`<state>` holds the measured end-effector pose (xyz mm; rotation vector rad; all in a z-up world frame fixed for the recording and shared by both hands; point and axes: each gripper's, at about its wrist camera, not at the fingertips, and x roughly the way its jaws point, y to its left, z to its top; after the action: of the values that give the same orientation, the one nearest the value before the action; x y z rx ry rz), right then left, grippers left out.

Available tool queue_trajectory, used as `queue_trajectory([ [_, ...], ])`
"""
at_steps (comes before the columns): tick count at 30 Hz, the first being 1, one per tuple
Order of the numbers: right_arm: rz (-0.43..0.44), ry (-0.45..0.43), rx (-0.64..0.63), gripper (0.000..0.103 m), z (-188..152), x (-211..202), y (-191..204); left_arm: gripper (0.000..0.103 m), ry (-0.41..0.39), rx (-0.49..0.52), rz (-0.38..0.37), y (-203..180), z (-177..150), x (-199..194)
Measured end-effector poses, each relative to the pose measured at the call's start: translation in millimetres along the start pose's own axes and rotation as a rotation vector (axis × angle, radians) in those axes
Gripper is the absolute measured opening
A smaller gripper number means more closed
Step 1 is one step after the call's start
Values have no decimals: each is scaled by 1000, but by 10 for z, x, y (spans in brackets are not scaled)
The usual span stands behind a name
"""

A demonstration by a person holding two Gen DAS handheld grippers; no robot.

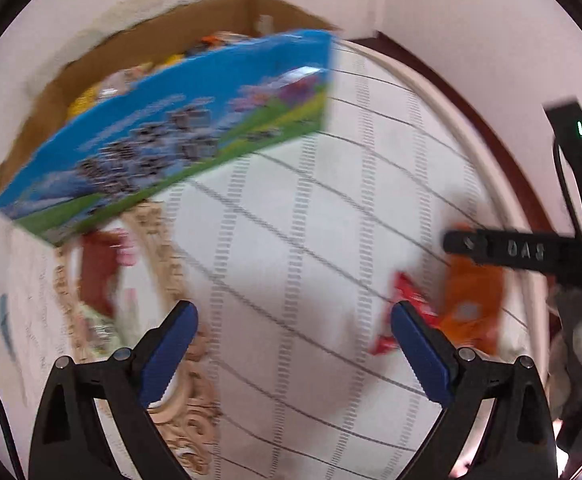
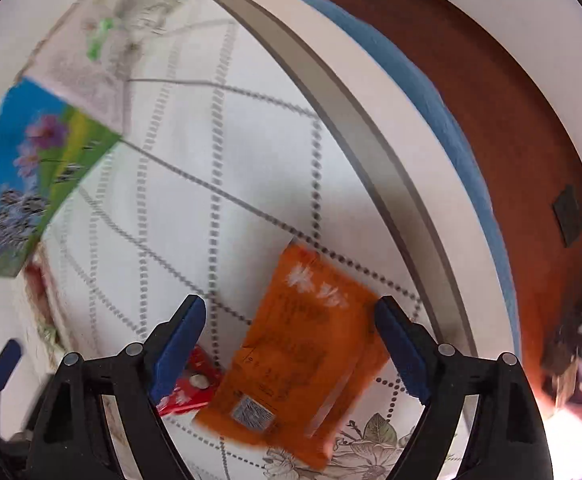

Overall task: Organize snacks
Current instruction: 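Grasp the red candy packet with left tool while right tool grasps orange cake packet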

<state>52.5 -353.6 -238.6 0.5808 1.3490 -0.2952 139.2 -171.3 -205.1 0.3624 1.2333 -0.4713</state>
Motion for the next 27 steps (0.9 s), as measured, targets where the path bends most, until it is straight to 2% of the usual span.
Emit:
queue_trajectory([
  [4, 22, -34, 35, 89, -138, -242, -119, 99, 82, 51, -131, -252, 36, 147],
  [8, 26, -43, 97, 89, -257, -379, -253, 96, 149, 90, -167, -451, 123, 448],
  [10, 28, -40, 126, 89, -318, -389, -351, 75, 190, 113, -181, -526, 144, 622],
  [11, 30, -37, 133, 89, -315, -409, -421, 55, 213, 121, -174, -546, 145, 694],
  [13, 25, -26, 149, 89, -371, -402, -528, 46, 223, 130, -168, -551, 138, 751],
  [14, 29, -17, 153, 89, -387, -373, -523, 37, 214, 122, -166, -521, 139, 733],
  [18, 32, 5, 124, 89, -421, -209, -343, 37, 200, 23, -169, -191, 123, 631],
  [23, -25, 39, 29, 89, -393, 108, 30, 37, 187, -134, -184, 315, -23, 546],
  [24, -46, 41, -7, 87, -386, 176, 131, 37, 189, -152, -191, 359, -54, 542],
  [26, -116, 36, -125, 74, -391, 291, 389, 37, 200, -194, -219, 417, -135, 557],
  [27, -141, 22, -180, 73, -400, 312, 498, 37, 206, -213, -234, 431, -153, 576],
])
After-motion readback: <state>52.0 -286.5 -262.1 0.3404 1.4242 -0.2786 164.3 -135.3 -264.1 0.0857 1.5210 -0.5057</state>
